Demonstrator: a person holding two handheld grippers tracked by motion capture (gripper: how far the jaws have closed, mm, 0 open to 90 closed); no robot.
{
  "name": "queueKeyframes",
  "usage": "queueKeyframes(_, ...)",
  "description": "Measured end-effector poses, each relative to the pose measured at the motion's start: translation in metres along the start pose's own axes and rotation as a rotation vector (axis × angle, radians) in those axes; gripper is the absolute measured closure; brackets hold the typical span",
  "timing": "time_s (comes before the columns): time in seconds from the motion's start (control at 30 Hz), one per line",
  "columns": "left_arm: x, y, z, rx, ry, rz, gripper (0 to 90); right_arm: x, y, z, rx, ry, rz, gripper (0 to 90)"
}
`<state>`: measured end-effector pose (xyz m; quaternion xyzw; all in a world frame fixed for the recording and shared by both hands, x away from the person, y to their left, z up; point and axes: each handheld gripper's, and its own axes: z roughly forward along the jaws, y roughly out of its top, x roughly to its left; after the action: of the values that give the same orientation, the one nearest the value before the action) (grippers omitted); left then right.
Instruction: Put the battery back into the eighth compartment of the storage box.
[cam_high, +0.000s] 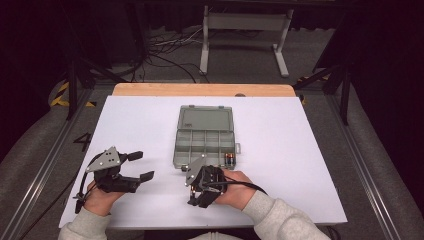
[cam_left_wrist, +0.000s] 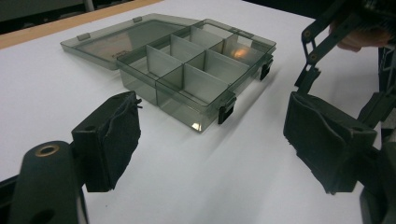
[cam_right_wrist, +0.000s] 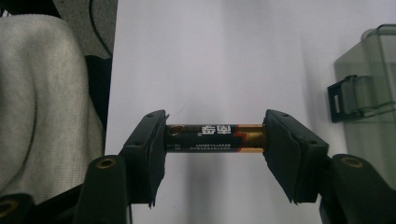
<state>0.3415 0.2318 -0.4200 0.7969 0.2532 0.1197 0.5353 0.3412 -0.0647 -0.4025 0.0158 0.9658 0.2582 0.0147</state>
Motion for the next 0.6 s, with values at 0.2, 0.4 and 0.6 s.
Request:
queueKeyframes(0.2,-0.001,0.0,0.001,0.002,0.002,-0.002,19.0,-0.002,0.001,-0.015,-0.026,-0.012,-0.003,41.5)
queueKeyframes(0.4,0.002,0.0,0.001,-0.002,0.004,-0.005,19.0,-0.007,-0.001,-0.026,-0.027,-0.02,0.004,41.4)
queueKeyframes(0.6,0.002,0.0,0.002,0.002,0.003,-0.009,19.0,-0.013,-0.002,-0.042,-0.046,-0.034,0.007,41.4)
